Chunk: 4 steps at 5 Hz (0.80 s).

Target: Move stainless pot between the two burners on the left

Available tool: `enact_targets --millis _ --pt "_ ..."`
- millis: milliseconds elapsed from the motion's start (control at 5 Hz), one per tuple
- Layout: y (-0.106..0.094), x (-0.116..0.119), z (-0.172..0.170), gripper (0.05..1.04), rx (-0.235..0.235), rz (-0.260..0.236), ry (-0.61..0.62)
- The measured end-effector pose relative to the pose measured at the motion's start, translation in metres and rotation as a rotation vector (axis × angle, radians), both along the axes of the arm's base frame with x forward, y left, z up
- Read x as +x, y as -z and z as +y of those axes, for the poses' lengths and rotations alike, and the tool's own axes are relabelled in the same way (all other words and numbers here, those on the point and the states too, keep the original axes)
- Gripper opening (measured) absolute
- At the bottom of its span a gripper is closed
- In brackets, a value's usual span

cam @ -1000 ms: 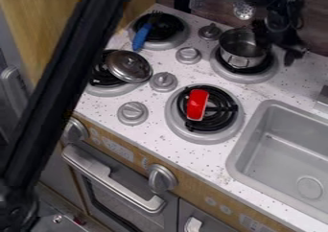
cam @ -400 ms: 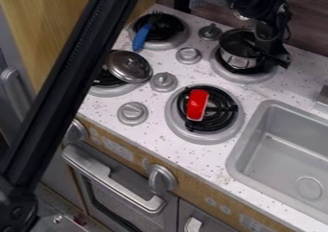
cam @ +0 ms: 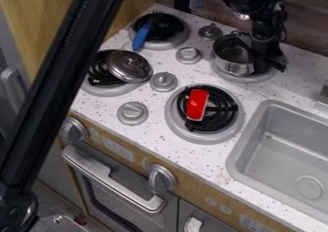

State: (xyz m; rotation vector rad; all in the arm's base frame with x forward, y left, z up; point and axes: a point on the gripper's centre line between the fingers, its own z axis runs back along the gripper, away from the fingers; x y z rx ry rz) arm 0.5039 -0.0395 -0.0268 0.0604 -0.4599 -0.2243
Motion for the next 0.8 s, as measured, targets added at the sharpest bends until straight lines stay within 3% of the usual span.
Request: enact_targets --millis 200,400,600,800 --pt "-0.013 -0.011 0.008 0.075 0.033 0.002 0.017" --pt "-0.022 -0.022 0.043 0.074 0.067 -0.004 -0.03" --pt "-0.019 -0.03 0.094 0.074 0.088 0.01 -0.124" --pt "-0.02 -0.033 0.12 0.074 0.094 0.011 -0.175"
